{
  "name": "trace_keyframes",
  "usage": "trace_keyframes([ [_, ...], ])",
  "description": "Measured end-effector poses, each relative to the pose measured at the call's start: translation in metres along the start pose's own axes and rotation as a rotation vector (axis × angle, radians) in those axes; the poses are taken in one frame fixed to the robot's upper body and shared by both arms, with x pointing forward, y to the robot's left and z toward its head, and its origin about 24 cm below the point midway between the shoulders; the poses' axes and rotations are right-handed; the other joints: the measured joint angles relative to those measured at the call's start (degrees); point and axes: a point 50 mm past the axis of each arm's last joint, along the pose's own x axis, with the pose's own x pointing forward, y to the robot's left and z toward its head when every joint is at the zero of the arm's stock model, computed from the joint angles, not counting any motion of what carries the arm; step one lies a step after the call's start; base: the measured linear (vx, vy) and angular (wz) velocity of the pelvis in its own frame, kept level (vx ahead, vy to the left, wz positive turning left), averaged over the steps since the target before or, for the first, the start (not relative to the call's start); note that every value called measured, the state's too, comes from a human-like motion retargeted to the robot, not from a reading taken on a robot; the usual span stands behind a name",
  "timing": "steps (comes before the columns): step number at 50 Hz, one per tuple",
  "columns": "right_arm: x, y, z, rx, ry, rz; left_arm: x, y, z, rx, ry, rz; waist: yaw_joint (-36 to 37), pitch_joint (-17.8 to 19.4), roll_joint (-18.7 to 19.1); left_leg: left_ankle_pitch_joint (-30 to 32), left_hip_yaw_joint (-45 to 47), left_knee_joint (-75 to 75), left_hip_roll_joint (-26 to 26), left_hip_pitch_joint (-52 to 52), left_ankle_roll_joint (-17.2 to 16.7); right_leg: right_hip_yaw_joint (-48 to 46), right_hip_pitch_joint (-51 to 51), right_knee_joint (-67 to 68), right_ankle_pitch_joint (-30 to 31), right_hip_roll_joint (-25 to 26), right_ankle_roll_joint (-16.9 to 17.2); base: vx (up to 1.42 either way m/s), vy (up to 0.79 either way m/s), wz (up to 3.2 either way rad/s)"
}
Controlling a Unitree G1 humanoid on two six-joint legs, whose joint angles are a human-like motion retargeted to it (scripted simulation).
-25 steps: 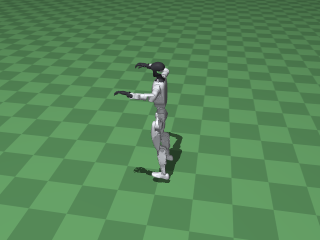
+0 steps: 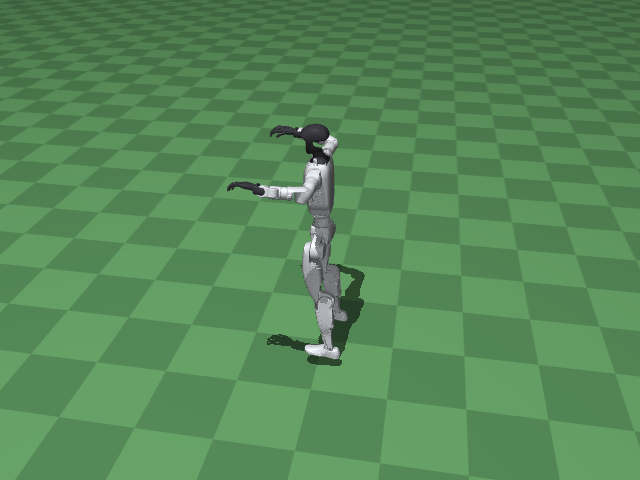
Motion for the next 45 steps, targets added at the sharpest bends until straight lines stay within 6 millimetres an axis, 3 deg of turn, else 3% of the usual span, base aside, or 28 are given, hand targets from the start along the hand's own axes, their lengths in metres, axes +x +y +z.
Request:
trace_keyframes([
  [10,0.0,0.0,0.0,0.023,-0.002,-0.022,0.0,-0.005,0.001,-0.038,0.0,0.0,0.2,0.0,0.2,-0.3,-0.1,0.1,-0.2,0.2,0.2,-0.1,0.1,0.4,-0.4,-0.2,0.0,0.0,0.0,0.0],
  [14,-0.001,0.007,-0.002,0.103,0.01,-0.065,0.001,-0.013,0.007,-0.17,-0.001,0.051,0.5,0.2,0.4,-0.5,0.1,0.1,-0.2,0.2,0.2,0.1,0.1,0.3,-0.5,-0.3,0.0,0.0,0.0,0.0],
  [17,0.0,0.024,-0.003,0.209,0.028,-0.087,0.005,-0.022,0.02,-0.324,-0.021,0.118,0.9,0.3,0.4,-0.6,0.3,0.2,-0.4,0.3,0.4,0.3,0.0,0.4,-0.6,-0.4,0.0,0.0,0.0,0.0],
  [20,0.001,0.055,-0.001,0.352,0.052,-0.084,0.01,-0.033,0.042,-0.505,-0.065,0.192,1.4,0.5,0.1,-0.8,0.6,0.2,-0.6,0.4,0.6,0.8,-0.2,0.6,-0.8,-0.6,0.0,0.0,0.0,0.0],
  [25,0.001,0.134,0.019,0.624,0.108,0.026,0.015,-0.064,0.094,-0.814,-0.151,0.218,1.9,1.0,-0.6,-1.1,1.4,0.5,-1.0,0.3,1.3,1.8,-1.0,1.4,-1.4,-0.9,0.0,0.0,0.0,0.0],
  [28,-0.007,0.19,0.042,0.773,0.15,0.157,0.015,-0.096,0.127,-0.973,-0.159,0.128,1.8,1.4,-0.9,-1.3,1.8,0.9,-1.1,0.1,1.9,2.5,-1.7,2.1,-1.8,-1.0,0.0,0.0,0.0,0.0],
  [32,-0.03,0.26,0.079,0.921,0.225,0.358,0.009,-0.156,0.169,-1.126,-0.082,-0.09,1.2,1.7,-1.2,-1.4,2.2,1.7,-1.1,-0.3,2.7,3.0,-2.4,2.9,-2.5,-1.0,0.0,0.02,-0.03,-0.05],
  [35,-0.057,0.304,0.105,0.997,0.316,0.477,-0.008,-0.21,0.199,-1.204,0.054,-0.285,0.7,1.9,-1.2,-1.4,2.4,2.5,-1.2,-0.6,3.3,3.4,-2.6,3.4,-3.2,-0.9,0.0,0.06,-0.08,-0.09],
  [38,-0.087,0.339,0.124,1.042,0.453,0.545,-0.04,-0.264,0.228,-1.265,0.264,-0.474,0.2,2.1,-1.1,-1.4,2.8,3.7,-1.2,-0.9,4.2,3.9,-2.6,4.0,-3.9,-0.9,0.0,0.08,-0.1,-0.12],
  [42,-0.131,0.375,0.139,1.052,0.668,0.642,-0.109,-0.319,0.264,-1.322,0.596,-0.758,-0.1,2.3,-1.0,-1.5,3.6,6.6,-1.1,-1.3,5.8,5.1,-2.1,4.3,-4.5,-0.9,-0.2,0.1,-0.14,-0.25],
  [45,-0.165,0.393,0.147,1.029,0.81,0.781,-0.171,-0.339,0.285,-1.336,0.802,-1.026,0.6,2.9,-1.3,-1.7,4.2,11.4,-0.9,-2.1,7.4,6.8,-0.8,4.2,-4.5,-0.8,-0.7,0.12,-0.19,-0.47],
])
